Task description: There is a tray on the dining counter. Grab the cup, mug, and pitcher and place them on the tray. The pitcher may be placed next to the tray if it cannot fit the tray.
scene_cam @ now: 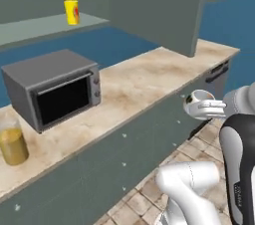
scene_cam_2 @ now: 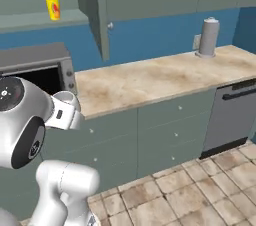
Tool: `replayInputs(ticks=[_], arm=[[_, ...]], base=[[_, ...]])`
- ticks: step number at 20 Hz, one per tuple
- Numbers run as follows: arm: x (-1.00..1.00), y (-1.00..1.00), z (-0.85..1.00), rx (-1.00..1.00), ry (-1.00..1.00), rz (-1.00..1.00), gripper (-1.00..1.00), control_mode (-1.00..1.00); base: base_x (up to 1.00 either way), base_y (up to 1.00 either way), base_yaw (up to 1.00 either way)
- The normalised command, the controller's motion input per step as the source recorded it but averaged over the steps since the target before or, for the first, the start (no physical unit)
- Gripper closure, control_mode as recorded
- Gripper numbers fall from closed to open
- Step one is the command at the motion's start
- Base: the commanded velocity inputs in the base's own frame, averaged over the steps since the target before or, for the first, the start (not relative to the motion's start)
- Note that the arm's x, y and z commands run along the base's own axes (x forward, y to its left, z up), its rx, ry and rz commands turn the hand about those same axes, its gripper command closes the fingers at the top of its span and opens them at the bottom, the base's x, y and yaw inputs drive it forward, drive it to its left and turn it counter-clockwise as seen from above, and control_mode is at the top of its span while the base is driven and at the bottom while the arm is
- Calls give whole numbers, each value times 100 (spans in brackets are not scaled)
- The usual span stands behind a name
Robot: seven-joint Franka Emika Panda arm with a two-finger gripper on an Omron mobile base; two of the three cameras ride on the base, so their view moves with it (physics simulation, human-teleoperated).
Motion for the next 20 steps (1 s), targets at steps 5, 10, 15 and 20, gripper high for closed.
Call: replayInputs(ticks=[5, 10, 15, 20], arm=[[0, 0, 0, 0, 0, 0, 100, 100], [0, 0, 0, 0, 0, 0, 100, 100], [0, 0, 0, 0, 0, 0, 100, 100], [0, 0, 0, 0, 0, 0, 100, 100]], base=[[0, -27, -78], [0, -24, -76], [0, -25, -75], [0, -27, -74]])
